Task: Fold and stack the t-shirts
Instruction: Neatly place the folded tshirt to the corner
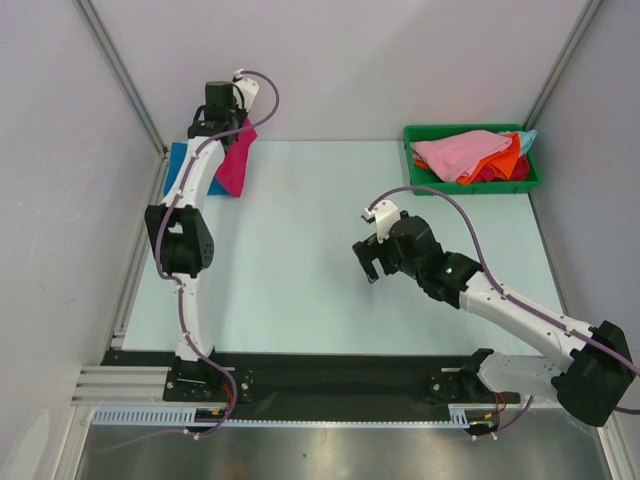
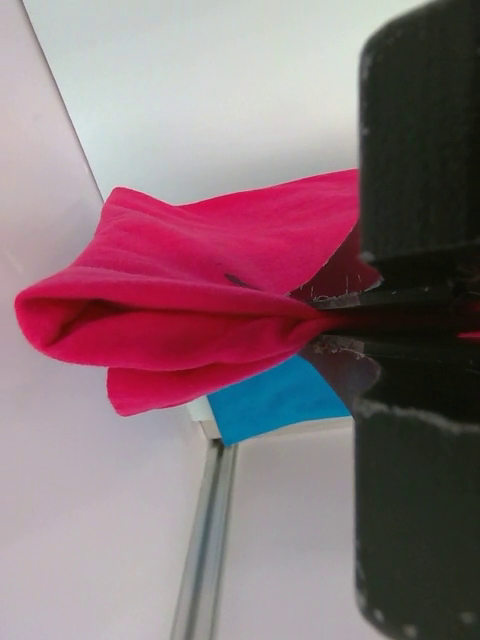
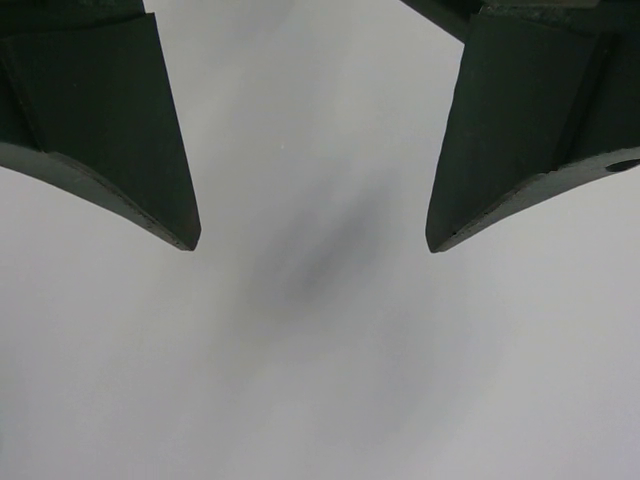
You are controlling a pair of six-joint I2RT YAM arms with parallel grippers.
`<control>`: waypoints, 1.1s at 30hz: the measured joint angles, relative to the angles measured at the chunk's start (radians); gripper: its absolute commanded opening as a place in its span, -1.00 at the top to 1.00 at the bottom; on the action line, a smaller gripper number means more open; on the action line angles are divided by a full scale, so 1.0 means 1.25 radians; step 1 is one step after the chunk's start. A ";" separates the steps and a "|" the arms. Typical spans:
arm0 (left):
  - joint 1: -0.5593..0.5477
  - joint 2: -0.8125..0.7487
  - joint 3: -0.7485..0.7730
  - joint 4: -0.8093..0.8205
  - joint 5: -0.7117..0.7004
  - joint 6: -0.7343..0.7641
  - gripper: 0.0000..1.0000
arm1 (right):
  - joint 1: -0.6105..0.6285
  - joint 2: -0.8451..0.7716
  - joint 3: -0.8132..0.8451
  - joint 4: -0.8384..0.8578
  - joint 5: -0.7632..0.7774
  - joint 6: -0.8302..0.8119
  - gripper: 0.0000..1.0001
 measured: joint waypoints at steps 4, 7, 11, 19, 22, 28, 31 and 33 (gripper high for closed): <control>0.005 0.027 0.024 0.005 0.022 -0.001 0.99 | 0.000 0.022 0.016 0.000 0.000 0.001 -1.00; 0.010 0.043 0.026 0.012 0.032 -0.002 0.99 | 0.000 0.031 0.025 -0.001 0.000 0.003 -1.00; 0.021 0.060 0.031 0.026 0.036 -0.002 0.99 | 0.000 0.046 0.037 0.000 0.000 0.005 -0.99; 0.055 0.075 0.032 0.062 0.035 -0.004 0.99 | 0.000 0.092 0.060 -0.001 0.000 0.017 -0.99; 0.067 0.078 0.031 0.075 0.033 -0.007 0.99 | 0.000 0.113 0.074 -0.001 -0.001 0.019 -1.00; 0.092 0.096 0.031 0.100 0.035 -0.012 0.99 | -0.001 0.155 0.115 -0.002 -0.001 0.019 -0.99; 0.106 0.109 0.028 0.116 0.034 -0.016 0.99 | -0.002 0.171 0.131 -0.005 -0.001 0.019 -0.99; 0.114 0.117 0.023 0.128 0.033 -0.017 0.99 | -0.002 0.182 0.141 -0.005 -0.002 0.019 -1.00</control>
